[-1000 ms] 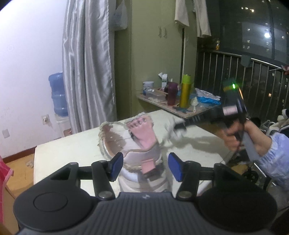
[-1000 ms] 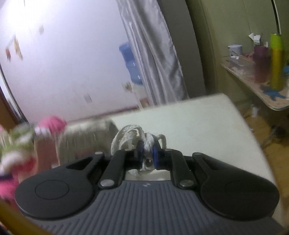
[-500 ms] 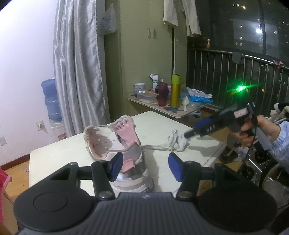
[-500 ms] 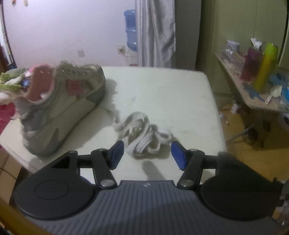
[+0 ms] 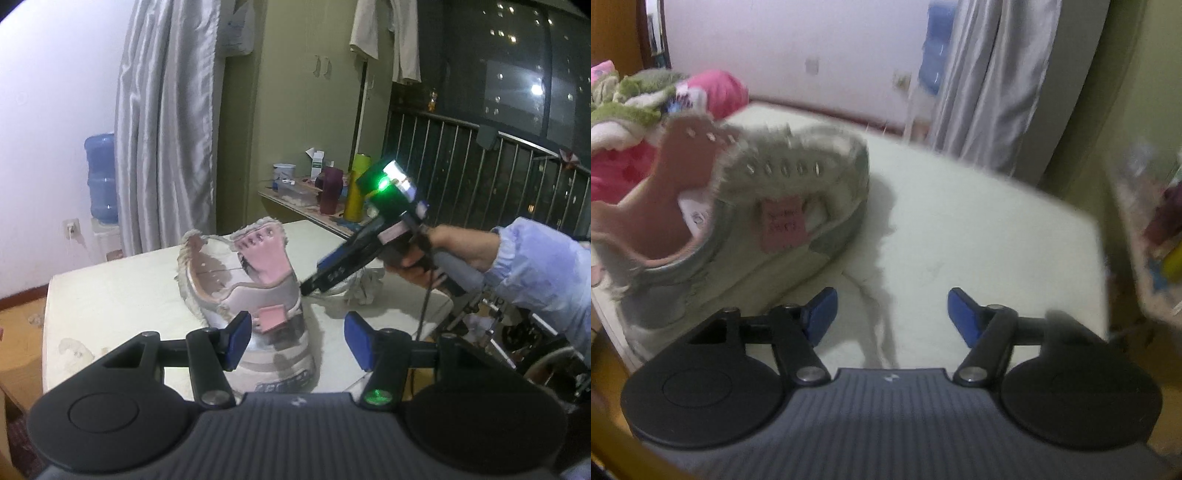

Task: Lace up shoes with both hands
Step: 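Lift the lace and bring its tip toward the sneaker with the right tool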

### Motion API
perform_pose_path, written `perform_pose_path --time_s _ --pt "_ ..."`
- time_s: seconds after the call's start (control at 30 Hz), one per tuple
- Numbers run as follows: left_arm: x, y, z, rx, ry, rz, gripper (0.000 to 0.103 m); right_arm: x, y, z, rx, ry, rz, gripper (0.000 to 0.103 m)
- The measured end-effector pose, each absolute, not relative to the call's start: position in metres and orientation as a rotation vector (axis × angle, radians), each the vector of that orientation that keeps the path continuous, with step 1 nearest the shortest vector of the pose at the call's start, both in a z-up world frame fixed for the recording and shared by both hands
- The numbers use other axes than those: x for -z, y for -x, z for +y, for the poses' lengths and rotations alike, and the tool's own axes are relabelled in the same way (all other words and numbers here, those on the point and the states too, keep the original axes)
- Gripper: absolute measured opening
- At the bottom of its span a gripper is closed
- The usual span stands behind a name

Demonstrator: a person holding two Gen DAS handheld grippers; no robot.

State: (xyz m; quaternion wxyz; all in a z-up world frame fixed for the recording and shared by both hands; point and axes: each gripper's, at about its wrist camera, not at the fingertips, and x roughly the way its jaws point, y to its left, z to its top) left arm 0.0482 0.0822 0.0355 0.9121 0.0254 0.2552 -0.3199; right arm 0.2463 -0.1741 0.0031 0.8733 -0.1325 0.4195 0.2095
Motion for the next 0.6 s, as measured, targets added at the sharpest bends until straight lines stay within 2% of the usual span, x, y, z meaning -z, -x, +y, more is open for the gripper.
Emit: perform_pose_path --time_s 0.03,0.13,0.17,0.2,0.23,0.3,0.43,0.6 --pt "-0.036 -0.049 0.085 0.66 -0.042 0.527 0.057 0.003 -0.248 -0.175 -0.429 0.269 0.91 0.052" --pt "-0.035 -0.052 0.092 0.648 -0.022 0.525 0.058 0.009 -0.254 -0.176 -0.39 0.259 0.939 0.044" --pt "-0.034 -0.054 0.094 0.645 -0.014 0.528 0.058 0.009 -0.256 -0.177 -0.38 0.254 0.943 0.036" --pt "-0.033 -0.055 0.096 0.644 -0.002 0.533 0.058 0.009 -0.257 -0.179 -0.372 0.243 0.948 0.018" --pt "-0.032 -0.056 0.098 0.644 0.009 0.538 0.058 0.009 -0.258 -0.181 -0.365 0.219 0.956 0.004" --pt "-0.031 -0.057 0.102 0.64 0.026 0.551 0.058 0.008 -0.256 -0.185 -0.36 0.189 0.96 0.001" --pt "-0.033 -0.055 0.104 0.637 0.033 0.557 0.058 -0.008 -0.249 -0.194 -0.353 0.135 0.906 0.001" --pt "-0.047 -0.047 0.101 0.652 0.046 0.531 0.058 -0.062 -0.235 -0.218 -0.371 0.031 0.768 0.001"
